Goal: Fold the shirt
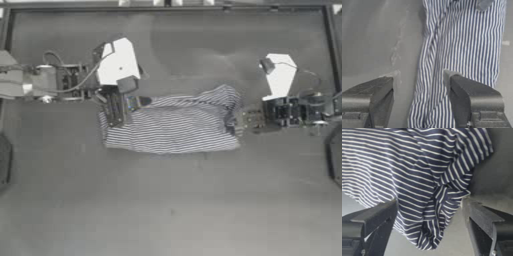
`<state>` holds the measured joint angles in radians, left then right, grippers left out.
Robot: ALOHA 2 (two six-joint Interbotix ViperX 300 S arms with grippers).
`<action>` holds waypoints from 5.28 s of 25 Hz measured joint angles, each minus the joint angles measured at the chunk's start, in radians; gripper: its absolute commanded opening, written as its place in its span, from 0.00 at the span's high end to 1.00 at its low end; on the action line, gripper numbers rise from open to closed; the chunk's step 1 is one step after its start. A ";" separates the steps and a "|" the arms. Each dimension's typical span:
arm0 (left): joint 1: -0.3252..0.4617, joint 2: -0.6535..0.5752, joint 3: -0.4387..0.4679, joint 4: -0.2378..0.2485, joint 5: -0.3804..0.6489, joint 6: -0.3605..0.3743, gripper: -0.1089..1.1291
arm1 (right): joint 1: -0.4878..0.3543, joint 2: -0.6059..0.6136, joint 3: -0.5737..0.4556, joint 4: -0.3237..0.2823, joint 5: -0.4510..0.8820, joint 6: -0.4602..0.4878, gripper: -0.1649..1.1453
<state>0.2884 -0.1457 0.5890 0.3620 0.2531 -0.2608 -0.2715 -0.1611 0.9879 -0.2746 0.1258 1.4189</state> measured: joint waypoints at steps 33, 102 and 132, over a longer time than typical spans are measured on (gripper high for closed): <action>-0.012 0.005 0.029 -0.002 0.017 -0.005 0.21 | -0.014 0.149 -0.020 0.025 -0.147 -0.011 0.83; -0.038 0.494 -0.268 0.038 -0.175 0.020 0.20 | 0.063 -0.124 -0.236 0.000 0.482 -0.084 0.85; -0.057 0.238 0.066 -0.005 -0.166 0.020 0.20 | 0.061 -0.124 -0.298 0.014 0.548 -0.089 0.85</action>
<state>0.2316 0.0920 0.6550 0.3574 0.0874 -0.2408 -0.2102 -0.2853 0.6903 -0.2608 0.6734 1.3300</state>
